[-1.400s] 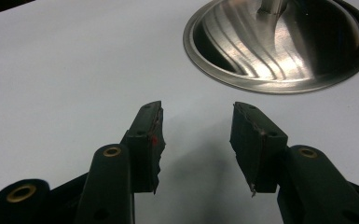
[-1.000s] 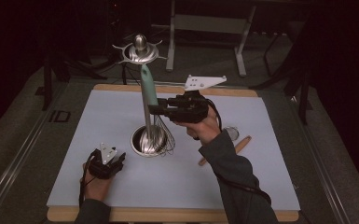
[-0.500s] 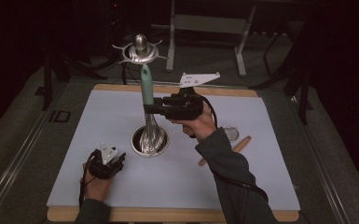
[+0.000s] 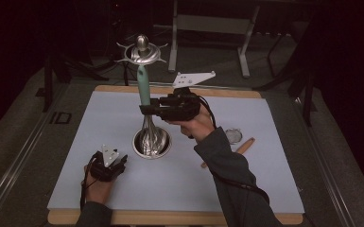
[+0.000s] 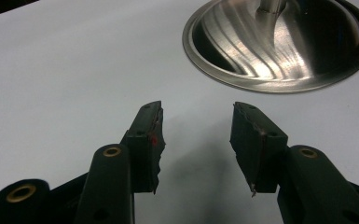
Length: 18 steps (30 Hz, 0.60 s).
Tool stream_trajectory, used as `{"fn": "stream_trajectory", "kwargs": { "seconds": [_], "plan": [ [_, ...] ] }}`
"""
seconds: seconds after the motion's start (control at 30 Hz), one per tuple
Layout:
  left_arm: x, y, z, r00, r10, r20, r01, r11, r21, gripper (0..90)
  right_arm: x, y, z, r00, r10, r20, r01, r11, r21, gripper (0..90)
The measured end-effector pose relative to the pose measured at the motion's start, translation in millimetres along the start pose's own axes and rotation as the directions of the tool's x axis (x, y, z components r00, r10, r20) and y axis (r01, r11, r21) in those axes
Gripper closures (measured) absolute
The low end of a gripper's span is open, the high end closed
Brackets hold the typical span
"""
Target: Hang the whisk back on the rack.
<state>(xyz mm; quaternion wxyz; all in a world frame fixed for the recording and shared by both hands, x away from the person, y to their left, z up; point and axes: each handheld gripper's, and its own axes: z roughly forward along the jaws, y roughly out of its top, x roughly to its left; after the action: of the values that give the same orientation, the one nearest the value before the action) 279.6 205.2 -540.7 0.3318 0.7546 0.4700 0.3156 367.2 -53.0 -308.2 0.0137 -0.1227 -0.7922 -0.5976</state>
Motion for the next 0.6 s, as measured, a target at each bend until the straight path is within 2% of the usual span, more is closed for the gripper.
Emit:
{"fn": "stream_trajectory", "kwargs": {
  "seconds": [0.27, 0.47, 0.6],
  "plan": [
    [-0.6, 0.1, 0.2, 1.0, 0.003, -0.002, -0.003, 1.0, 0.003, 54.2, -4.9, -4.1, -8.3, 0.9999, 0.009, -0.013, -0.009, 0.9998, -0.017, 69.4],
    [-0.7, 0.1, 0.2, 1.0, 0.004, -0.002, -0.004, 1.0, 0.003, 54.2, -7.1, -3.3, -1.6, 0.9988, 0.031, -0.038, -0.031, 0.9994, -0.016, 68.7],
    [-0.1, -0.2, -0.3, 1.0, 0.0, 0.0, 0.0, 1.0, -0.005, 54.2, -11.0, -5.8, -0.5, 0.9964, 0.051, -0.067, -0.053, 0.998, -0.035, 68.4]
  ]
}}
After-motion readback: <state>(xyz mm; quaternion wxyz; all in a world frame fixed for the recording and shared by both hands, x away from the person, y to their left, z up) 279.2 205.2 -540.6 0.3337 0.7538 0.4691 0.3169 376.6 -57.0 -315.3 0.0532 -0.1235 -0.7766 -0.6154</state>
